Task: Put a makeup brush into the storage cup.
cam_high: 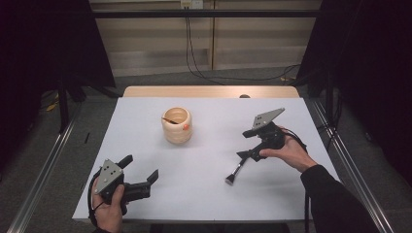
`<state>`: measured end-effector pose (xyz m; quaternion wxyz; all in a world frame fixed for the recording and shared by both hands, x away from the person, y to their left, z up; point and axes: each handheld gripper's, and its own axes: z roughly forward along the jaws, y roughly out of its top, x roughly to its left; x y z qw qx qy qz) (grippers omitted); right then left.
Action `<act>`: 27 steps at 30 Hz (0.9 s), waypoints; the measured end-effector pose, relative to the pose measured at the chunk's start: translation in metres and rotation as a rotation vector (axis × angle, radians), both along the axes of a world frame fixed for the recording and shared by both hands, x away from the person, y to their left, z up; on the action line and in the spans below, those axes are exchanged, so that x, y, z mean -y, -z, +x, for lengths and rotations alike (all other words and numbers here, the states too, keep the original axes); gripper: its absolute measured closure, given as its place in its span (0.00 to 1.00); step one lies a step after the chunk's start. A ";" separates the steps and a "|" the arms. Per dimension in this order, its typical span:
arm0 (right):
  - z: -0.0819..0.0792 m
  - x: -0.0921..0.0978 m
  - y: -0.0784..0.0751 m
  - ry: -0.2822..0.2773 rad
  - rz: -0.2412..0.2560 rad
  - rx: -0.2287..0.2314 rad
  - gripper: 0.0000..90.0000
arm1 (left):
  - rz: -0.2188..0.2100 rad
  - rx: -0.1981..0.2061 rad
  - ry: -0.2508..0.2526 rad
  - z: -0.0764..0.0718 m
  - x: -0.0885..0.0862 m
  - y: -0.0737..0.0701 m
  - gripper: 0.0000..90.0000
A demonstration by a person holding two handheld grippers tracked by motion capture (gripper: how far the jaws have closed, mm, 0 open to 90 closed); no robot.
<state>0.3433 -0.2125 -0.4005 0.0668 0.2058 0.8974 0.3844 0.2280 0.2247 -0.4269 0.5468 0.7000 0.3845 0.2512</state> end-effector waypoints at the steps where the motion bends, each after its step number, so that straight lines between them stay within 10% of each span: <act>1: 0.000 -0.002 0.000 -0.002 -0.023 -0.004 0.17 | 0.000 0.000 0.000 0.000 0.000 0.000 0.01; 6: 0.002 -0.012 -0.001 -0.065 -0.152 -0.027 0.19 | 0.009 0.004 0.000 0.000 0.000 0.000 0.01; 27: 0.013 -0.025 0.018 -0.203 -0.329 -0.139 0.25 | -0.007 -0.006 -0.006 0.002 0.000 0.001 0.01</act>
